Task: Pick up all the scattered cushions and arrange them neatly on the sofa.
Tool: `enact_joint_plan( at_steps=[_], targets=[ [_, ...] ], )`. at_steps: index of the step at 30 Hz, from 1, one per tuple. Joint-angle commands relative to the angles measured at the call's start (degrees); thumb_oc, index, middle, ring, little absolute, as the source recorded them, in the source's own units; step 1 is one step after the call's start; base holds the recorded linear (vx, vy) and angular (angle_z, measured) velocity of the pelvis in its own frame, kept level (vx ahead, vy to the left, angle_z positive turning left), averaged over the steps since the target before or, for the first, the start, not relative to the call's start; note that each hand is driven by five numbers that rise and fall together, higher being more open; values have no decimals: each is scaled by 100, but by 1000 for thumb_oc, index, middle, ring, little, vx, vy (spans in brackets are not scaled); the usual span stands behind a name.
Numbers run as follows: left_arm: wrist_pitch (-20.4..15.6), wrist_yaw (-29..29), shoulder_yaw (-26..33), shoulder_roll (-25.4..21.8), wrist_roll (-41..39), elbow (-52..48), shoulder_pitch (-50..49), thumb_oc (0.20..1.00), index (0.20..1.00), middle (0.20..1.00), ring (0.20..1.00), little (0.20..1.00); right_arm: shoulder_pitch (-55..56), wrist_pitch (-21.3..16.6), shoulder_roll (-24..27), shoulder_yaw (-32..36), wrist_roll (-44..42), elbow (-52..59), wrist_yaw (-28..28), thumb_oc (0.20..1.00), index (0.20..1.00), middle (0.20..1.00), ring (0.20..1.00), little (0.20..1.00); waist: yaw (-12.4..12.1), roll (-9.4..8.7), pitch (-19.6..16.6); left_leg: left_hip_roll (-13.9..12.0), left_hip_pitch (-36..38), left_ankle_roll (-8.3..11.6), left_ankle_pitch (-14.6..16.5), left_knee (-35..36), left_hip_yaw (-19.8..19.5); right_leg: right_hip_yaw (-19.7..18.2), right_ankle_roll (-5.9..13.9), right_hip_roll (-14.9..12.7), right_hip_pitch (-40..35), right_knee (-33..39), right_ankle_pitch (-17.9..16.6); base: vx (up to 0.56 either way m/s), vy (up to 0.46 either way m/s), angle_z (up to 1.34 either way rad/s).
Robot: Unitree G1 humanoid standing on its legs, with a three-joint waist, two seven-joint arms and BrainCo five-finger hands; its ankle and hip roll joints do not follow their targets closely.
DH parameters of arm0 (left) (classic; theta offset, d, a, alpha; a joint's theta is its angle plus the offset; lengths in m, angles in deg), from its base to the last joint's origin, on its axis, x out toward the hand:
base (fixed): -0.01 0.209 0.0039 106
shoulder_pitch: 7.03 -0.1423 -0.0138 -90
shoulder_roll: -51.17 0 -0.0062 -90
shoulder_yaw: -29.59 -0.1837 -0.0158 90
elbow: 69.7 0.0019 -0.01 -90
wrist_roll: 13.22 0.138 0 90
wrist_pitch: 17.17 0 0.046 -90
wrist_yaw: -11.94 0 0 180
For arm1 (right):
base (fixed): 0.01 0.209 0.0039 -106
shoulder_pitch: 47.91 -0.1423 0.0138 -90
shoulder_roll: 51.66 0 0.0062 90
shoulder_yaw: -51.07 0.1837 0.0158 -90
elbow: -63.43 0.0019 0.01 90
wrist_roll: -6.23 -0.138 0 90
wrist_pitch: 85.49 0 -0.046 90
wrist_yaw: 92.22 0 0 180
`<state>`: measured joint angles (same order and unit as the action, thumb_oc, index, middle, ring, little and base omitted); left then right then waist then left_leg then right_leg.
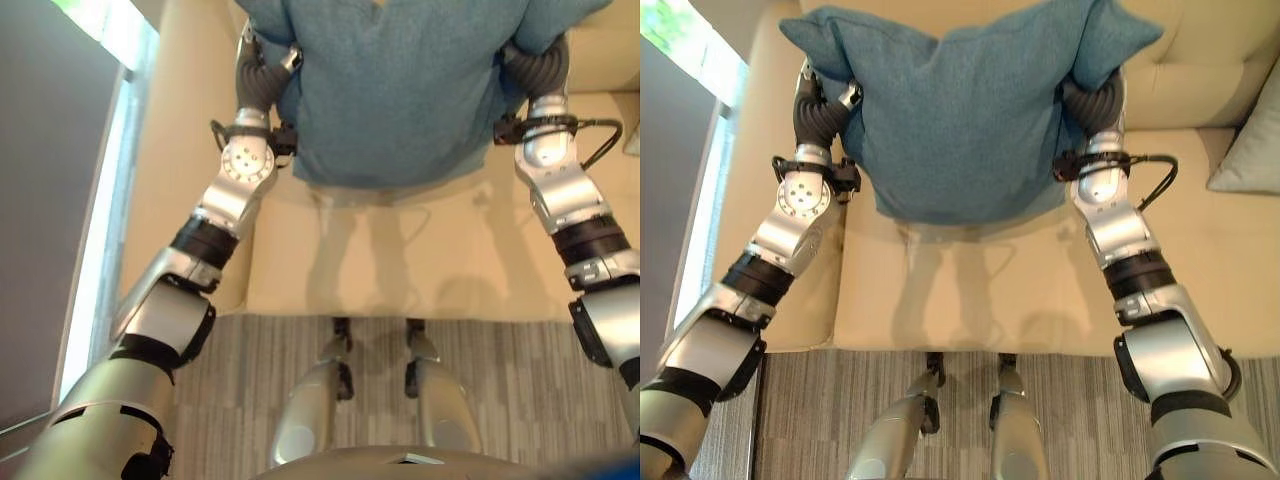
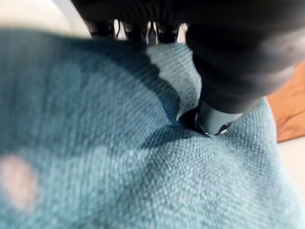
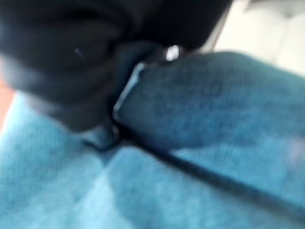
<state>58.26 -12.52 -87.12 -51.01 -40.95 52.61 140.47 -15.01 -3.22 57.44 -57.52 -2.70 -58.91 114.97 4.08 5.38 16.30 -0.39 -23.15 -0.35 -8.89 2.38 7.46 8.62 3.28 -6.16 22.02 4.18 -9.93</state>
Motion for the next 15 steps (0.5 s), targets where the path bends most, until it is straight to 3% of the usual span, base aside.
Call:
enact_joint_plan(
  at_steps=[1,6,15],
  targets=[
    [-584,66,-358,86,62,-266,867,200,200,200,200,200,-837,-589,-294,-379,-153,542,7,200,200,200,200,200,-52,-273,-354,-126,195,334,1171,-796,-69,-155,440,-202,128,-773,791,4,-40,-7],
    [-570,1,-511,38,-41,88,1441,200,200,200,200,200,-1445,-615,-299,-699,-326,108,93,200,200,200,200,200,-55,-192,-227,-138,-127,384,1106,-828,-139,-153,395,-172,522,-910,827,7,-29,-5],
    [-576,-41,-548,194,-98,241,1632,200,200,200,200,200,-1745,-574,-365,-950,-199,-162,189,200,200,200,200,200,-63,-171,-52,-116,-519,419,1031,-871,-203,-197,373,-165,937,-970,810,-4,-10,2]
  ],
)
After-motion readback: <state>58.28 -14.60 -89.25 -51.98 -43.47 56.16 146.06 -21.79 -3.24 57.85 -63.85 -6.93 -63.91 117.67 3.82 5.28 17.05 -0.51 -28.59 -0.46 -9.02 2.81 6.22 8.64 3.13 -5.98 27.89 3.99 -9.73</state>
